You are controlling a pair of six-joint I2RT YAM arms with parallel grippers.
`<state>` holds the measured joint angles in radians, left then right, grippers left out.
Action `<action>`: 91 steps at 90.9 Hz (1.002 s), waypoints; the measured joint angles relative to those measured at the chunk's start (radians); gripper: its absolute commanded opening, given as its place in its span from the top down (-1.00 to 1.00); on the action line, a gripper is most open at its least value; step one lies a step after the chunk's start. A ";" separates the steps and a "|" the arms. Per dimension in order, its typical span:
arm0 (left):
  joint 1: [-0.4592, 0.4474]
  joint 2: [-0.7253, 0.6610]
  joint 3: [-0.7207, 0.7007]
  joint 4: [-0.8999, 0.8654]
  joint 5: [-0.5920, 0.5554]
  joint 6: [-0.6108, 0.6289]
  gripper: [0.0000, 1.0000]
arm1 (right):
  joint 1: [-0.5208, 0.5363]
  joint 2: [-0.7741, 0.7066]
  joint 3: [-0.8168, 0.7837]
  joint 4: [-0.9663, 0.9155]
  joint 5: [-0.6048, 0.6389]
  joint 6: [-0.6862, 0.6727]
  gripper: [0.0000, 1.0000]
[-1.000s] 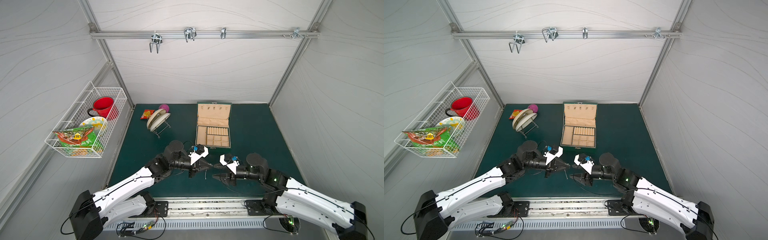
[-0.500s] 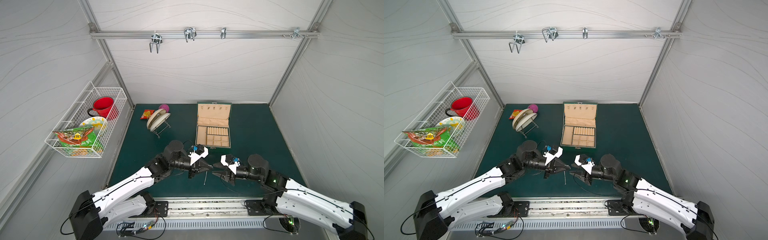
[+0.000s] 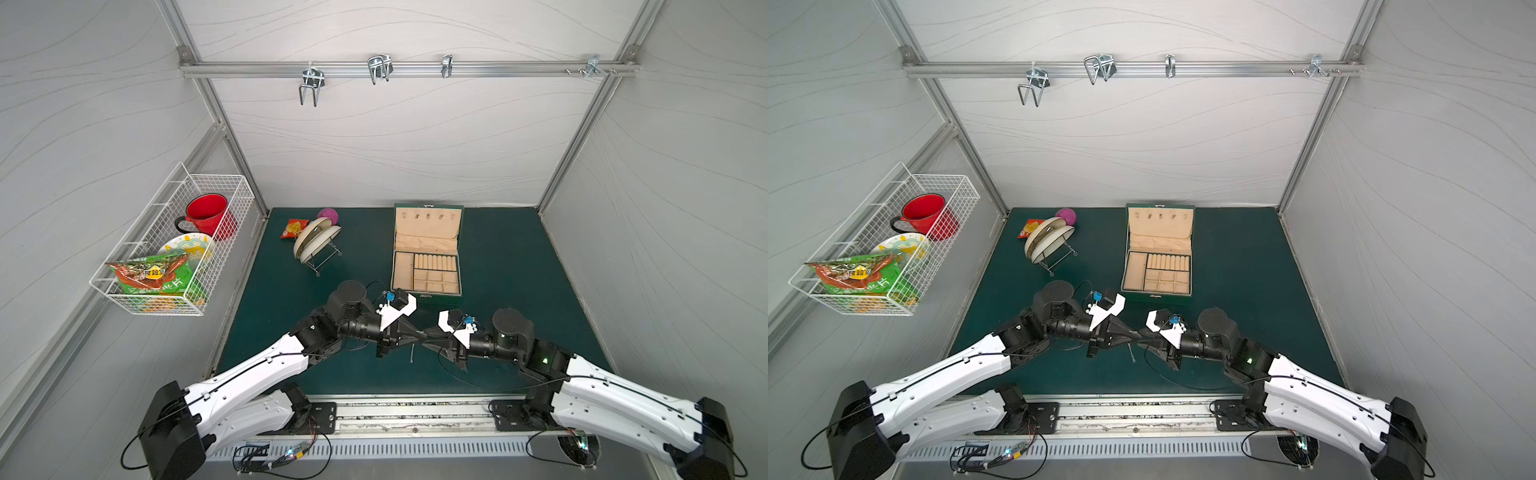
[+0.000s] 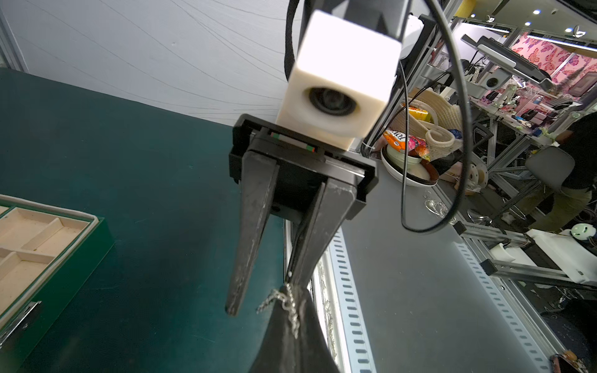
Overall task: Put jewelry chain into jewelry box
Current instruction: Adjust the necklace.
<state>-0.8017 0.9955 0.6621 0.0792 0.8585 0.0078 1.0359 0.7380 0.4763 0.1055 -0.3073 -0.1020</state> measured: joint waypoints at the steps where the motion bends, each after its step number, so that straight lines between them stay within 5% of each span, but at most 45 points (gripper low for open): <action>1: 0.000 0.000 0.000 0.000 0.001 0.000 1.00 | 0.000 0.000 0.000 0.000 0.000 0.000 0.49; 27: 0.000 0.000 0.000 0.001 0.008 -0.003 1.00 | 0.003 0.000 0.024 0.004 0.009 -0.001 1.00; 47: 0.000 -0.015 -0.005 0.034 -0.035 -0.002 1.00 | 0.003 -0.031 0.061 -0.070 0.095 -0.003 1.00; 61: 0.000 -0.017 -0.038 0.087 -0.072 -0.003 0.14 | 0.003 -0.035 0.123 -0.148 0.133 -0.021 1.00; 91: 0.000 0.002 -0.103 0.206 -0.209 -0.002 -0.87 | 0.003 0.015 0.259 -0.312 0.131 -0.071 1.00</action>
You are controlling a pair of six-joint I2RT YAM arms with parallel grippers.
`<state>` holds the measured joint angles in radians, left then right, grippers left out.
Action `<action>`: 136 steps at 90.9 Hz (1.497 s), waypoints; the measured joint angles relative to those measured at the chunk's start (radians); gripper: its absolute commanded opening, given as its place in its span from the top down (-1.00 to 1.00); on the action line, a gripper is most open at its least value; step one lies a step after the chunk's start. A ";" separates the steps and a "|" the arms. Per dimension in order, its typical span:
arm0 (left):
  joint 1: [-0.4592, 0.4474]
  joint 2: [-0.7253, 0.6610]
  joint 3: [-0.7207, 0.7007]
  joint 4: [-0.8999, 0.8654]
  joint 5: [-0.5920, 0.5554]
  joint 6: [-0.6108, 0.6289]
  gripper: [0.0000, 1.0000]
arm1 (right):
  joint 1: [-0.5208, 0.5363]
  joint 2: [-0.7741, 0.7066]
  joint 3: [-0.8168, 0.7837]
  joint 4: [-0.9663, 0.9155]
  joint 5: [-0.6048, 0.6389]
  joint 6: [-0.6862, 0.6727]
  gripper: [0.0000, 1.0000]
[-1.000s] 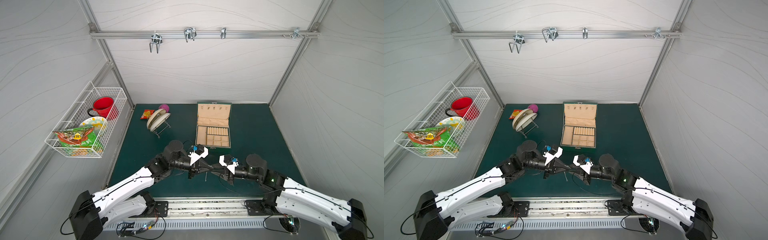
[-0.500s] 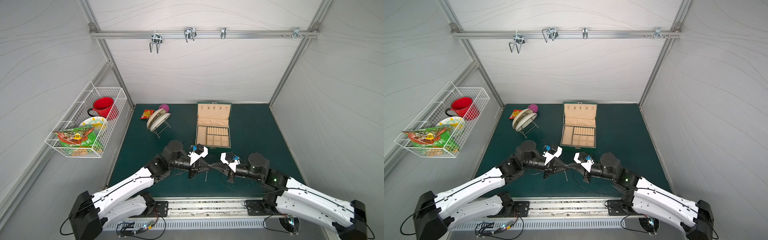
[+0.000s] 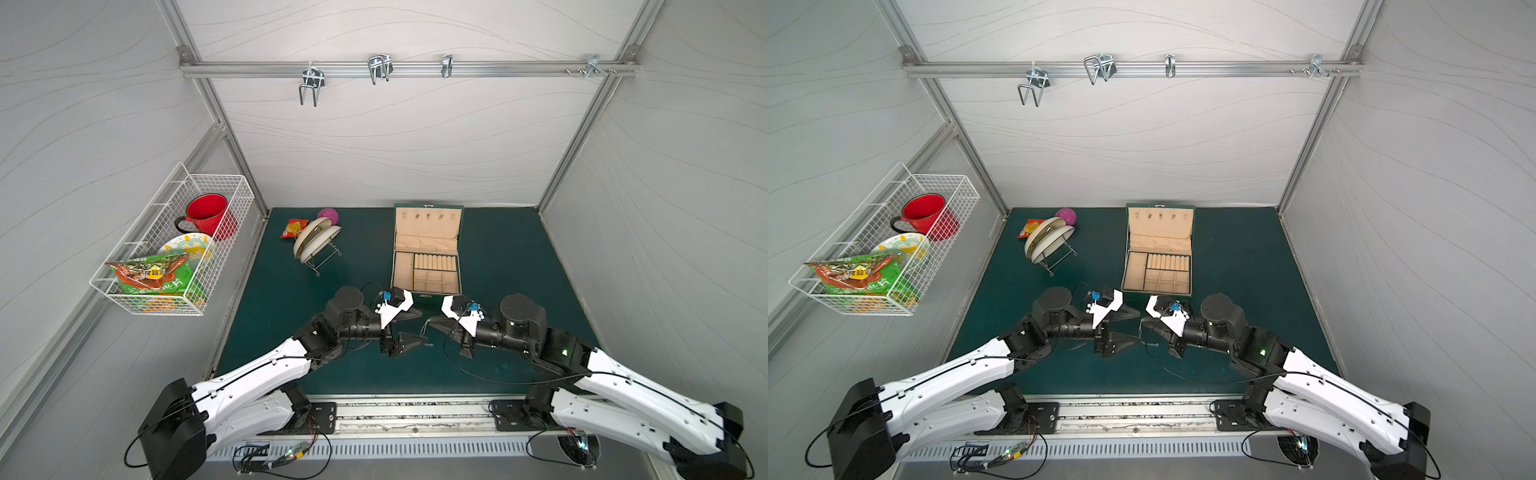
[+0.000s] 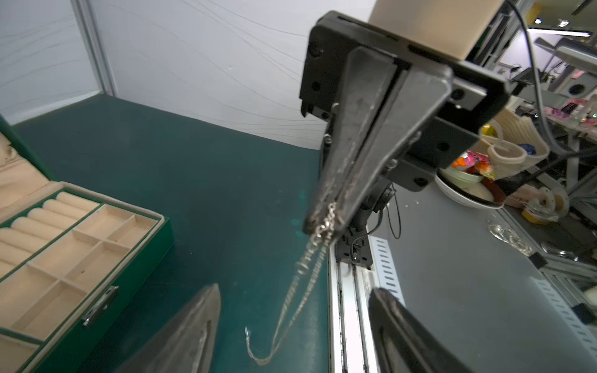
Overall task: Put jewelry chain into jewelry box
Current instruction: Adjust the necklace.
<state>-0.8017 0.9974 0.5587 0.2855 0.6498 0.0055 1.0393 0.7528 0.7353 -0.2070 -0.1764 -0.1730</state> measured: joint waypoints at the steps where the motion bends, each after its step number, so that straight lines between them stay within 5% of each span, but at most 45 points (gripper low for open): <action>1: 0.000 0.000 -0.002 0.005 -0.002 -0.010 -0.87 | 0.000 0.001 0.002 -0.005 0.000 0.000 1.00; 22: 0.000 0.014 -0.013 0.108 -0.054 -0.020 -0.86 | 0.000 0.005 0.035 -0.060 -0.018 -0.004 1.00; 47: 0.000 0.119 0.005 0.185 0.137 -0.087 -0.30 | 0.000 0.010 0.080 -0.074 -0.013 -0.003 1.00; 79: 0.000 0.256 0.037 0.306 0.308 -0.187 0.01 | 0.000 0.043 0.169 -0.080 0.010 -0.002 1.00; 114: -0.008 0.305 0.045 0.348 0.362 -0.237 0.42 | 0.000 0.077 0.247 -0.095 0.122 0.000 1.00; 136: -0.016 0.264 -0.014 0.346 0.360 -0.246 0.50 | 0.000 0.093 0.269 -0.101 0.169 0.000 1.00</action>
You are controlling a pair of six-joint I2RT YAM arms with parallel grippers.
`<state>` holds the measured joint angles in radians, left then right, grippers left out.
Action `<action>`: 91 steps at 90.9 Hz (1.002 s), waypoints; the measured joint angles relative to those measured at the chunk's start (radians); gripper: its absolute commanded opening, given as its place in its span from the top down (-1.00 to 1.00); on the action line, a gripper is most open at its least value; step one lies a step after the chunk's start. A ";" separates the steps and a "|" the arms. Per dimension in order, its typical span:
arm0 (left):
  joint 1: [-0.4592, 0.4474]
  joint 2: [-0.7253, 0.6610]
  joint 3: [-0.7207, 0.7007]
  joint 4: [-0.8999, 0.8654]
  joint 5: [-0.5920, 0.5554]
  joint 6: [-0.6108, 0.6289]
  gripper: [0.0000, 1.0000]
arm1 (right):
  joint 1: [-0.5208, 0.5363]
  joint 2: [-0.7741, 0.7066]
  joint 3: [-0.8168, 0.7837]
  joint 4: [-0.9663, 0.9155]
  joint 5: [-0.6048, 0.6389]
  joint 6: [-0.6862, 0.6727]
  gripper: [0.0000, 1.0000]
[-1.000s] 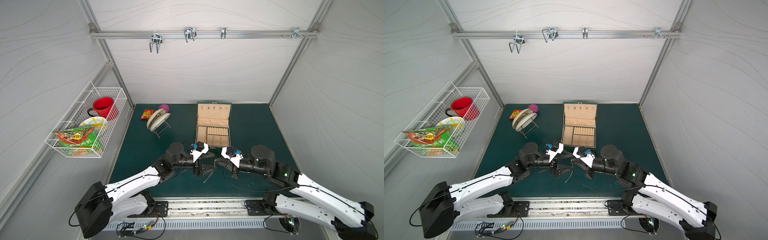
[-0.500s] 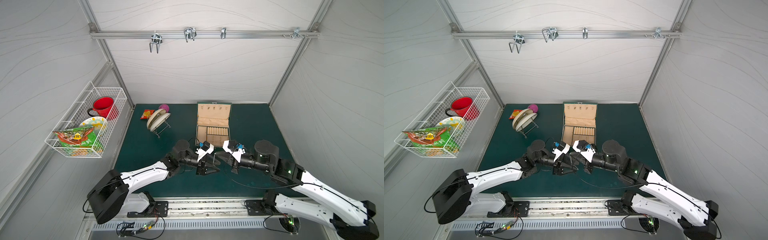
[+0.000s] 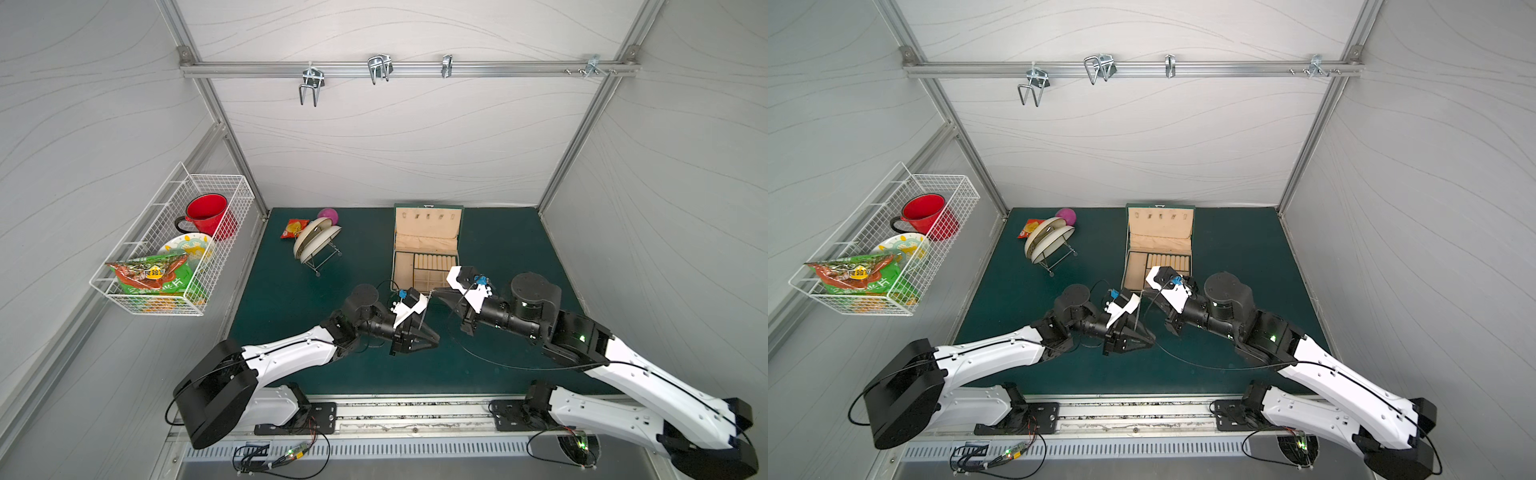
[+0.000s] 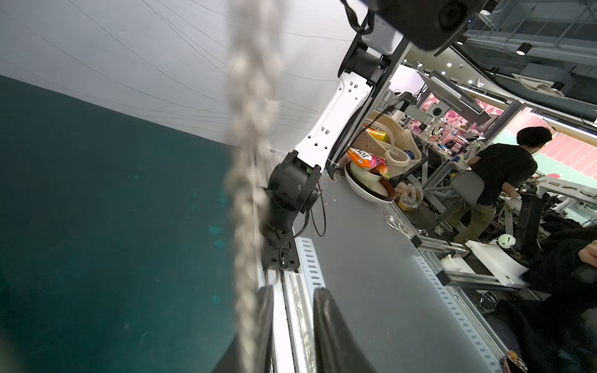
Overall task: Put jewelry chain into jewelry box
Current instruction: Adjust the necklace.
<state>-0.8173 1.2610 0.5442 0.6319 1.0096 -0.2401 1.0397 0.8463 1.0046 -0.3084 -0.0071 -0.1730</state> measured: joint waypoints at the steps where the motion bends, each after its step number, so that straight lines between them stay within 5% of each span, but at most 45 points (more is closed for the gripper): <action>1: 0.000 -0.003 -0.004 -0.001 0.000 0.000 0.51 | 0.000 0.000 0.001 -0.001 0.000 0.000 1.00; 91: -0.001 -0.021 -0.081 -0.051 -0.031 -0.003 0.71 | 0.000 0.002 0.043 -0.008 0.074 -0.004 1.00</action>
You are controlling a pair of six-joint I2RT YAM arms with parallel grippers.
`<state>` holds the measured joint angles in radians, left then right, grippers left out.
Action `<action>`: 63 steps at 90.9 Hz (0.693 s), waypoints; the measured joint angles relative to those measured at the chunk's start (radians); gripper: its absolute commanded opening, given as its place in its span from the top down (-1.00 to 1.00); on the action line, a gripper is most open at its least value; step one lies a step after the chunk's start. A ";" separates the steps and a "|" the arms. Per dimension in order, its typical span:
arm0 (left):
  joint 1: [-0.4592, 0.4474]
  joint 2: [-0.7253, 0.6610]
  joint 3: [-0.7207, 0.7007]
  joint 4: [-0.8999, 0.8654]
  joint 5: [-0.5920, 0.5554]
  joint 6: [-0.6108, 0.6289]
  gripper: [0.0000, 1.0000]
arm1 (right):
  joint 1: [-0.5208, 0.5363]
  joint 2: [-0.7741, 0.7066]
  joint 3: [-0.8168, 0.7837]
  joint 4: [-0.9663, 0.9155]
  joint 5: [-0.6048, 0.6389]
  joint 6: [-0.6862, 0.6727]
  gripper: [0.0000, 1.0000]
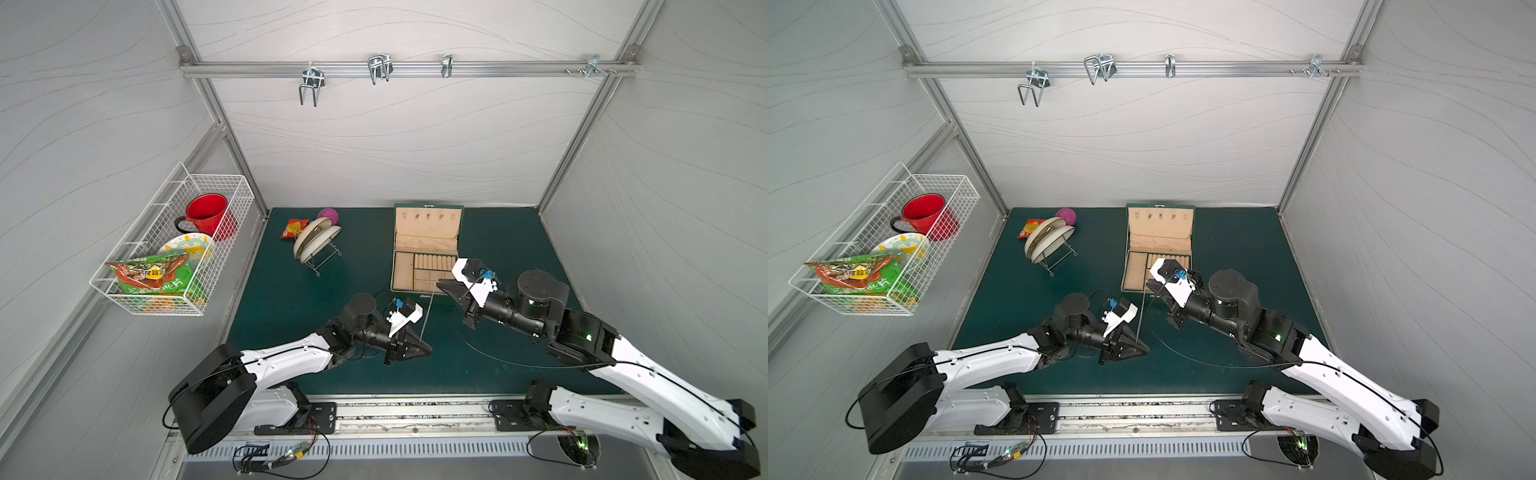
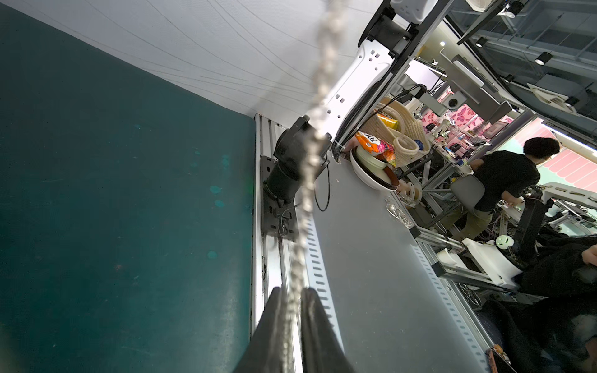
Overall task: Put jewelry chain into jewelry box
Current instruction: Adjust the necklace.
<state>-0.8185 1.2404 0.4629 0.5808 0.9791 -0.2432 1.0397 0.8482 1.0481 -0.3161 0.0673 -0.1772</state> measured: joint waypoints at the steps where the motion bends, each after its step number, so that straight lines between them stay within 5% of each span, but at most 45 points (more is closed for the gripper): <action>1: 0.000 0.000 0.000 0.000 0.000 0.000 0.71 | 0.000 0.000 0.000 0.000 0.000 0.000 1.00; 63: 0.000 0.019 -0.008 -0.008 -0.018 0.000 0.76 | 0.000 0.000 0.000 0.000 0.010 -0.006 1.00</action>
<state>-0.8185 1.2591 0.4553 0.5732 0.9611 -0.2428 1.0397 0.8478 1.0481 -0.3164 0.0776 -0.1837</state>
